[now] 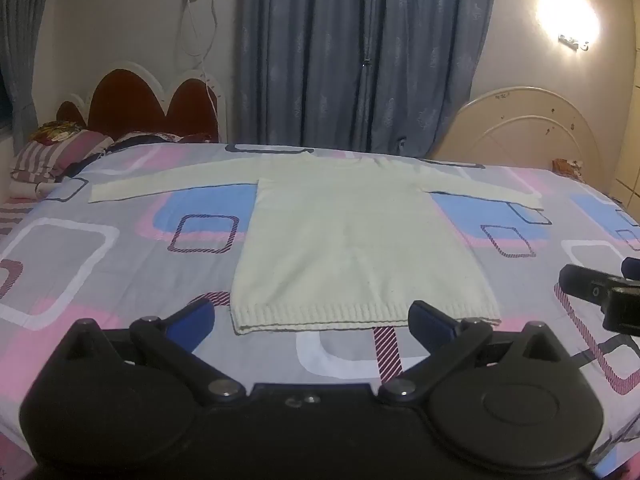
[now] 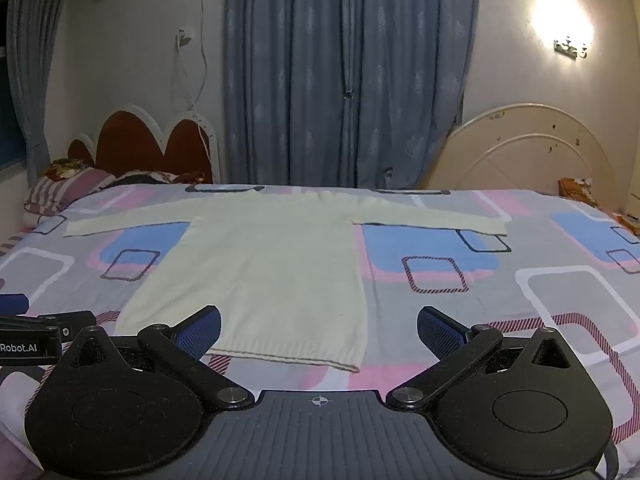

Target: Fold small clothes

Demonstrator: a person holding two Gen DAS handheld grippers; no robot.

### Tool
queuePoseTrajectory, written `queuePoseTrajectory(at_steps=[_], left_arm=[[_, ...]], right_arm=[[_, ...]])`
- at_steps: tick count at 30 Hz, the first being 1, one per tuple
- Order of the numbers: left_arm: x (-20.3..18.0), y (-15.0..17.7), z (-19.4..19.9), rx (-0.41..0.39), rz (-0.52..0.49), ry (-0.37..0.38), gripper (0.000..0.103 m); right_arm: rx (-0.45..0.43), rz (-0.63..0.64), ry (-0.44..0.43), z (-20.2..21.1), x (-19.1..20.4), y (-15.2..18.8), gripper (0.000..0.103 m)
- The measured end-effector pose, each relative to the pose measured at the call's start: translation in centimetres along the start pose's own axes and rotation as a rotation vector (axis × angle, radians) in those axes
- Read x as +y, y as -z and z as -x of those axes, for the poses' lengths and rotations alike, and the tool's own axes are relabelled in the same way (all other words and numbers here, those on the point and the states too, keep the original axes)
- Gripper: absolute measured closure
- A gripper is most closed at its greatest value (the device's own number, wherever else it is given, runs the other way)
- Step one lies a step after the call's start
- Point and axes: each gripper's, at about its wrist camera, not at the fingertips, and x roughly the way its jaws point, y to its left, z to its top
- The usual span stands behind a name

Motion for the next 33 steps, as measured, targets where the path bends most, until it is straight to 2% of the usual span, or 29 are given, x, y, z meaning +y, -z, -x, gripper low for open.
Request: queuePoseTrajectory(at_steps=[33], left_arm=[[-0.11, 0.27, -0.49, 0.007, 0.000, -0.011, 0.000]], right_arm=[[0.005, 0.000, 0.000, -0.02, 0.68, -0.33, 0.000]])
